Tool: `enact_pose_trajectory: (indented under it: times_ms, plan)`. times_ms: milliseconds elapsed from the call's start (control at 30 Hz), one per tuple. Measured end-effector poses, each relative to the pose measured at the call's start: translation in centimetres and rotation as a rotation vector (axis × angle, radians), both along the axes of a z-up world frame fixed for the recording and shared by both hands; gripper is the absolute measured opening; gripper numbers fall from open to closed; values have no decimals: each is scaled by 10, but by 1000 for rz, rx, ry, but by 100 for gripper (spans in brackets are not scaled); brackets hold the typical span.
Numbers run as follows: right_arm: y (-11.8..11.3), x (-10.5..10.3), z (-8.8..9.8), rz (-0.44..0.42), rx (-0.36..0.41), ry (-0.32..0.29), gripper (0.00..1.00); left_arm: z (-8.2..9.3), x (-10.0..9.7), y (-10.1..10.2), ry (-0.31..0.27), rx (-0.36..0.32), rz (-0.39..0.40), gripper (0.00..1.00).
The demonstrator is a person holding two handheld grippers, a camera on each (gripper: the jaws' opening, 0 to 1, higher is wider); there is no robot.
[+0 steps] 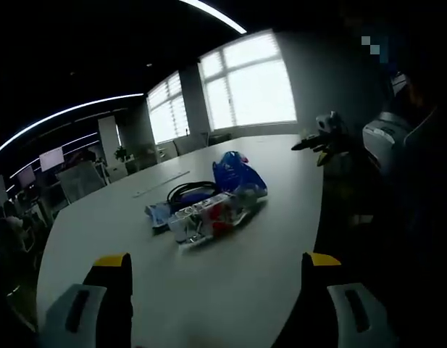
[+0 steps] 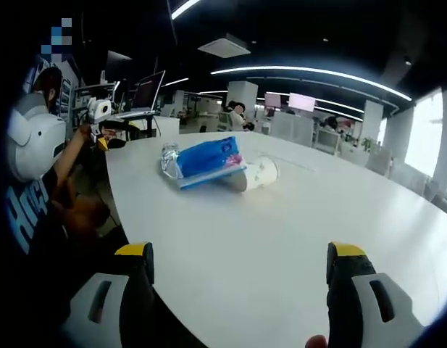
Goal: Arrange the tabletop items into an orderly group along one side of the table until the central work area is clear of visible clutter.
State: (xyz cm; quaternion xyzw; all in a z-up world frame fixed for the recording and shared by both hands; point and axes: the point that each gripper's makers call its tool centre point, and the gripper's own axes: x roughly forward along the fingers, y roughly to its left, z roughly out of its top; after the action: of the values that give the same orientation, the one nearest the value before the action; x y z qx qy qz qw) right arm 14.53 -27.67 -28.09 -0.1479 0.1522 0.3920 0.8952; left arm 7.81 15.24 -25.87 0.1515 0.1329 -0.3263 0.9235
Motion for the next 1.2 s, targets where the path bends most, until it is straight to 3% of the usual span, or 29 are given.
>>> enact_pose_trajectory:
  times_ms: [567, 1200]
  plan:
    - [11, 0, 1, 31, 6, 3, 94, 1, 0, -2, 1, 8, -3, 97]
    - [40, -4, 13, 101, 48, -20, 91, 2, 2, -2, 5, 15, -26, 96]
